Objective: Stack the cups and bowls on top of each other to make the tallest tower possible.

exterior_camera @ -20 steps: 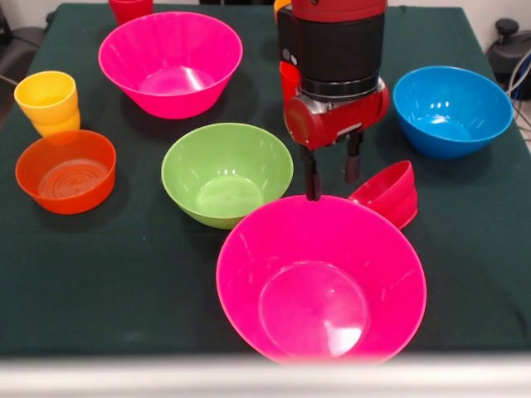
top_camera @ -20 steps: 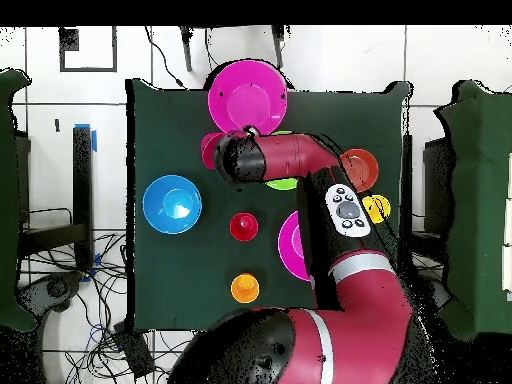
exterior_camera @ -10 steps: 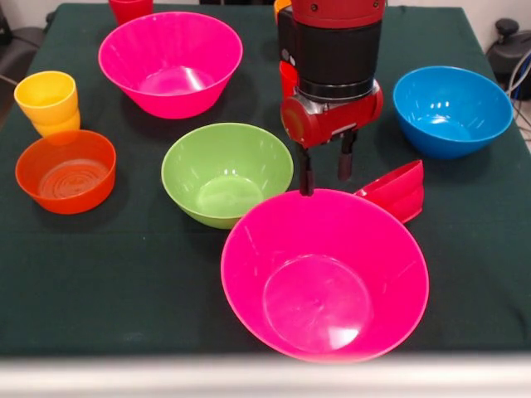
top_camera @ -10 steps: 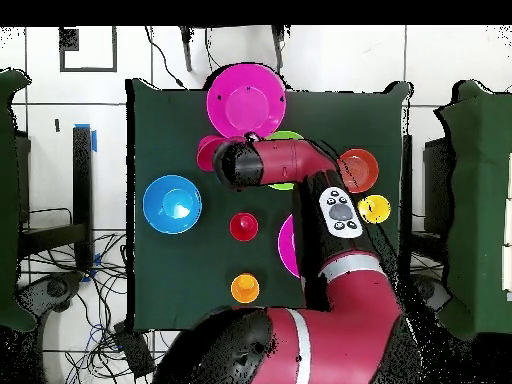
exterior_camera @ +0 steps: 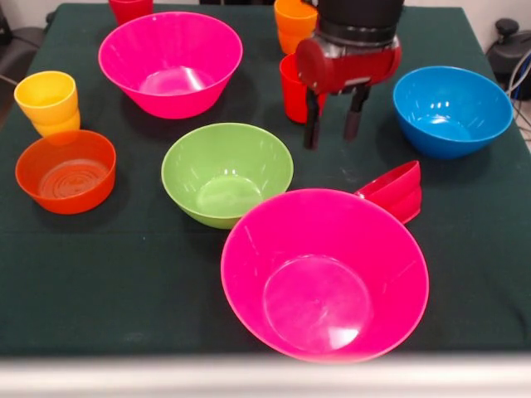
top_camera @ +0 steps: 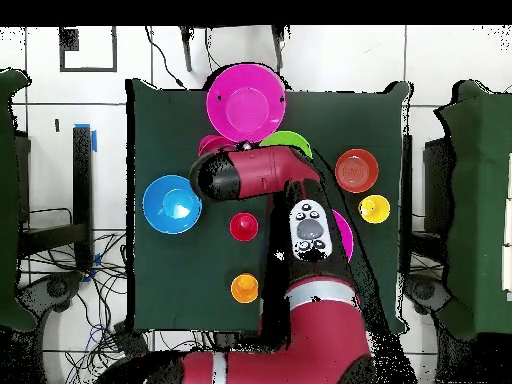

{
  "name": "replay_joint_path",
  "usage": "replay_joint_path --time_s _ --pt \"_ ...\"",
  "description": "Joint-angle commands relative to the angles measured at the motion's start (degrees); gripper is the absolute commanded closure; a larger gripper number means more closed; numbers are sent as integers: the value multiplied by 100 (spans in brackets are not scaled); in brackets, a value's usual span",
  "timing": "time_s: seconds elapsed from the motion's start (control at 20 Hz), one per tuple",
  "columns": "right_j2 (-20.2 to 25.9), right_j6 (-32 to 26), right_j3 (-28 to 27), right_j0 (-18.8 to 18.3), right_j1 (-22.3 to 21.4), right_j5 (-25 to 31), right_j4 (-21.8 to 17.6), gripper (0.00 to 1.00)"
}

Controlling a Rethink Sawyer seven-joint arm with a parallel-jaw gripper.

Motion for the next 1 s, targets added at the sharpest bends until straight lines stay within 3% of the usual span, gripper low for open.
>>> replay_joint_path --time_s 0.05,0.45,0.7,1.0 --pt "-243 1144 407 285 -462 -156 35 0" --pt "-116 1674 402 157 -25 -859 7 0" --pt "410 1320 284 -351 374 -1067 -13 0" --pt "491 1205 149 -424 601 -954 -2 0"
